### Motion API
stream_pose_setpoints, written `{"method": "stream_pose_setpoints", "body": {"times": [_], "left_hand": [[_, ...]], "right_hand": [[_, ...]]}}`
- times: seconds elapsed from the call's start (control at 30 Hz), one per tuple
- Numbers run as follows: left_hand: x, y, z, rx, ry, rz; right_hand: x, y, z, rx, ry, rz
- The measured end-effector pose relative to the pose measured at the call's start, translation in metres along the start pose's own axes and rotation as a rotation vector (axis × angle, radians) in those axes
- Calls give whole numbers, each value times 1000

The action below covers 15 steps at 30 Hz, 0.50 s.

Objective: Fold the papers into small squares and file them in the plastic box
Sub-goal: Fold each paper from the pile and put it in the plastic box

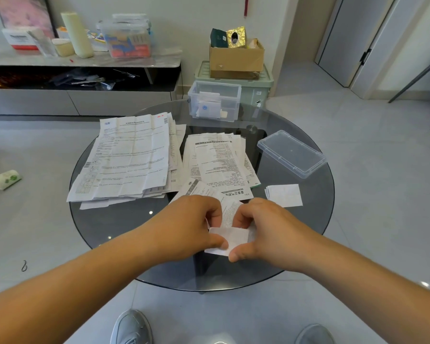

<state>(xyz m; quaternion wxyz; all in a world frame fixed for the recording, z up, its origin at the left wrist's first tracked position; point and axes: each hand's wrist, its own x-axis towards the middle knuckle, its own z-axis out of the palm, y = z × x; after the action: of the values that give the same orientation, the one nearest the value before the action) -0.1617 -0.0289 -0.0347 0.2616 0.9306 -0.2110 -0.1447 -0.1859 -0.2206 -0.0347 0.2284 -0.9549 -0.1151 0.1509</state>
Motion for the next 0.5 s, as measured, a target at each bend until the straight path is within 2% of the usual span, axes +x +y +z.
{"method": "stream_pose_setpoints", "body": {"times": [0.17,0.37,0.5], "left_hand": [[-1,-1,1,9,-20,11],[-2,0,-1,62,-83,-58],[-2,0,-2,58,-60,-42]], "right_hand": [[-5,0,2,38,5,-39],[-5,0,5,101,-15,-25],[-5,1,5,12,16,-61]]}}
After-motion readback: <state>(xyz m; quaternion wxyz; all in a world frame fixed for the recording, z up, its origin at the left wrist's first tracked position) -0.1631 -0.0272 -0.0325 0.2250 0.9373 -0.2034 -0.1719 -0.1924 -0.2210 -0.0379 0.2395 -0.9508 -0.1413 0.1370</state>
